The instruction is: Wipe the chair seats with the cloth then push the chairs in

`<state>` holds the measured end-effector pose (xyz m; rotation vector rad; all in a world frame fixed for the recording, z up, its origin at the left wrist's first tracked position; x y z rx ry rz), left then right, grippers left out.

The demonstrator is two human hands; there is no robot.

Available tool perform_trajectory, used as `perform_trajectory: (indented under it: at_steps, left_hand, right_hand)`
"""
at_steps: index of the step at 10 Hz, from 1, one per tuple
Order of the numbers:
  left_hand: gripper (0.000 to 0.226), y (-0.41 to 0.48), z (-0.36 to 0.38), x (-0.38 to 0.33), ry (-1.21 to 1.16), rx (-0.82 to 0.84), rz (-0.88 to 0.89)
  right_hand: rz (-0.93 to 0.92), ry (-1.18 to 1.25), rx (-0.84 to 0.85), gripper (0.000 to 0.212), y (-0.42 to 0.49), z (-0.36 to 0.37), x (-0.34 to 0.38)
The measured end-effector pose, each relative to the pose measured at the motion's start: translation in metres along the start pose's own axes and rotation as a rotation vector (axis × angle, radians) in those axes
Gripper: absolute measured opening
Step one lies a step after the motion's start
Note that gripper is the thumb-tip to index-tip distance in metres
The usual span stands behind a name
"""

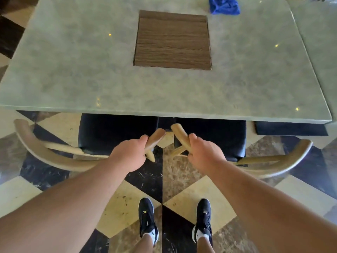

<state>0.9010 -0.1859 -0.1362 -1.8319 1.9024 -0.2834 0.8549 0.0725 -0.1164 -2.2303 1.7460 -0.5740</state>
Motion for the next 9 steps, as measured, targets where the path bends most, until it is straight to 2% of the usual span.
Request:
perform_trajectory:
  at_steps: [4,7,8,9]
  left_hand:
    - [0.044,0.002,-0.001,-0.007,0.008,-0.015,0.002]
    - [0.038,0.000,-0.003,-0.011,0.005,-0.018,0.032]
    - [0.044,-0.005,-0.019,-0.014,0.110,-0.059,0.043]
    - [0.063,-0.010,-0.041,-0.021,0.119,-0.235,0.064]
  right_hand:
    - [0.023,-0.031,0.097,0.037,-0.004,0.005,0.012]
    - [-0.010,-0.031,0.097,0.038,-0.007,0.006,0.007]
    - [-0.050,-0.039,0.076,0.046,-0.006,-0.005,0.008]
    - [-0.041,-0.043,-0.046,0.086,-0.006,-0.030,0.004]
Point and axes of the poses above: each hand's wrist, its own y-axis towards the middle knuckle, its own z-axis out of the palm, x = y × z, the point moved 2 cm from there along y, towards the middle knuckle, and after that the axes turned 3 degrees about z, right-handed, at the moved point
